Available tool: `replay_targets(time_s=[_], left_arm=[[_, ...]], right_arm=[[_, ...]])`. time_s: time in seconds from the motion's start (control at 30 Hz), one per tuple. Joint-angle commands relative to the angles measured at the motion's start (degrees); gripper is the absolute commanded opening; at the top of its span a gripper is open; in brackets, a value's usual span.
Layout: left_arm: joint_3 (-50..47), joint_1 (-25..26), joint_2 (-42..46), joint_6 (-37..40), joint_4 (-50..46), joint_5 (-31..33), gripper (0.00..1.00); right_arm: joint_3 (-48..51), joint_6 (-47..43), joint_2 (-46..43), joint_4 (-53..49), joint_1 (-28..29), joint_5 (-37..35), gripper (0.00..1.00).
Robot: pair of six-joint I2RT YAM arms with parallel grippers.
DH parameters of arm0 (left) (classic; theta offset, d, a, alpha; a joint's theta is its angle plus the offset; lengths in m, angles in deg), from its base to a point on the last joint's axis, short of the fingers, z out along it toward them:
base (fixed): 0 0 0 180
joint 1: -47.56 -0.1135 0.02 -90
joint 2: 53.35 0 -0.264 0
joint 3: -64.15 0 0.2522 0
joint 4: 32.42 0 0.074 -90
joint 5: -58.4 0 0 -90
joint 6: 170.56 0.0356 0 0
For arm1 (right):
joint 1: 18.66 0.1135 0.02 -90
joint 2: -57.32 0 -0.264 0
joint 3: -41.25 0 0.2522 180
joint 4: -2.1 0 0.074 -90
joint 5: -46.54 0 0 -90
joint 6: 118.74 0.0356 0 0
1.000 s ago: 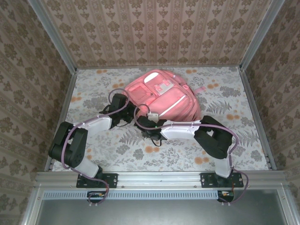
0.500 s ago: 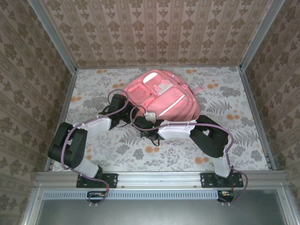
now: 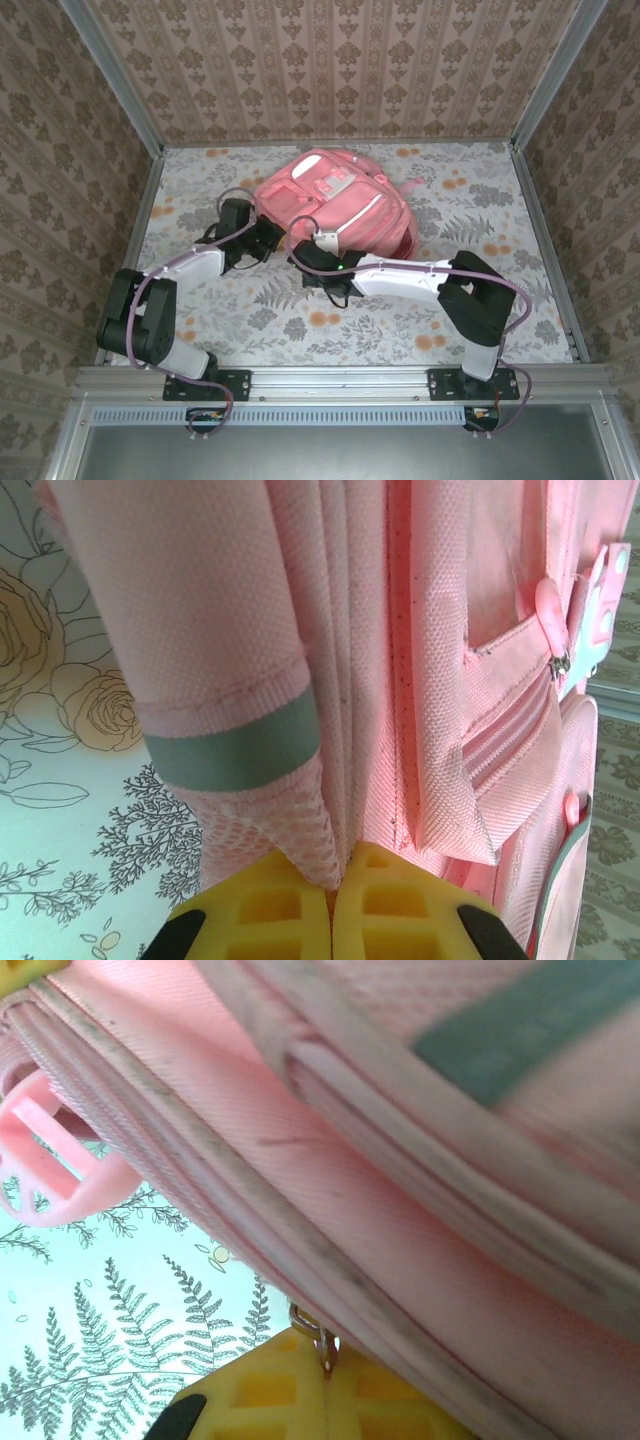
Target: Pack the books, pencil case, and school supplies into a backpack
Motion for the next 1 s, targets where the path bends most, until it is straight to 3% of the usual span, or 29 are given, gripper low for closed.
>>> replay_targets(time_s=[0.0, 0.53, 0.77, 0.8, 0.87, 0.9, 0.97], left_arm=[[-0.4, -5.6, 1.5, 3.8, -2.1, 7.1, 0.0], [-0.2, -10.3, -0.3, 8.4, -2.8, 7.3, 0.0], [2.0, -11.7, -1.1, 11.6, -4.5, 4.9, 0.0], [2.1, -11.5, -1.0, 11.7, -5.2, 4.7, 0.04], [2.1, -11.1, -0.5, 12.0, -5.7, 4.0, 0.27], [2.0, -10.9, 0.1, 12.3, -6.7, 3.9, 0.43], [2.0, -10.2, 2.1, 13.8, -10.0, 4.4, 0.55]], right_arm=[[3.9, 2.0, -3.7, -11.7, -0.9, -5.3, 0.0], [18.0, 6.8, -20.1, -20.5, -2.1, -6.3, 0.0], [20.7, 2.5, -22.8, -12.9, -3.5, -3.4, 0.0], [20.2, 2.4, -22.4, -12.7, -3.5, -3.2, 0.0], [18.8, 1.6, -21.5, -12.4, -3.5, -2.9, 0.0], [18.1, 1.1, -21.0, -12.4, -3.5, -2.6, 0.0], [16.5, 0.9, -19.6, -12.8, -3.5, -2.1, 0.06]])
